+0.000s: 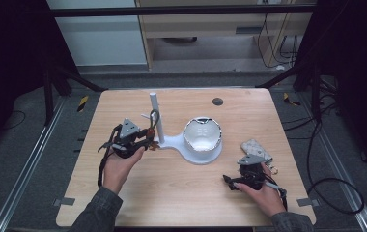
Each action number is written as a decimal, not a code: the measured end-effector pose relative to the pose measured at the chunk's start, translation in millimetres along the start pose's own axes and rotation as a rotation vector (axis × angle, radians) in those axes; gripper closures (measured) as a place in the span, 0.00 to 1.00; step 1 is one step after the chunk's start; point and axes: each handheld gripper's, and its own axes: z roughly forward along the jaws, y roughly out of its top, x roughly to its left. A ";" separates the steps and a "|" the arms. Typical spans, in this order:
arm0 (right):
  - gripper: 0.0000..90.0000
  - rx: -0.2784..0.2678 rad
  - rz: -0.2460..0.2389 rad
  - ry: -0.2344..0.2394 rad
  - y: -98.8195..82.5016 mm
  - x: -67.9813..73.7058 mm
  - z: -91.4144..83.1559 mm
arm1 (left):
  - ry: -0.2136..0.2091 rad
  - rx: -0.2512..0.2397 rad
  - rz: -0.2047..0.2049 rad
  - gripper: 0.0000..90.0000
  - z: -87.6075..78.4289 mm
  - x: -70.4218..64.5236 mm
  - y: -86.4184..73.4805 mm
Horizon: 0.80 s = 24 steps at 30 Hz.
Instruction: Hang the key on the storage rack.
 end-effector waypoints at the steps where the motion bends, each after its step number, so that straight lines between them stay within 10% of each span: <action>1: 0.07 0.000 0.002 0.001 0.0 0.1 -0.1 | 0.000 0.001 -0.002 0.73 1.3 -0.3 -0.1; 24: 0.07 0.001 0.002 0.001 -0.3 0.2 -0.4 | 0.011 -0.006 -0.031 0.72 16.6 -0.7 -3.1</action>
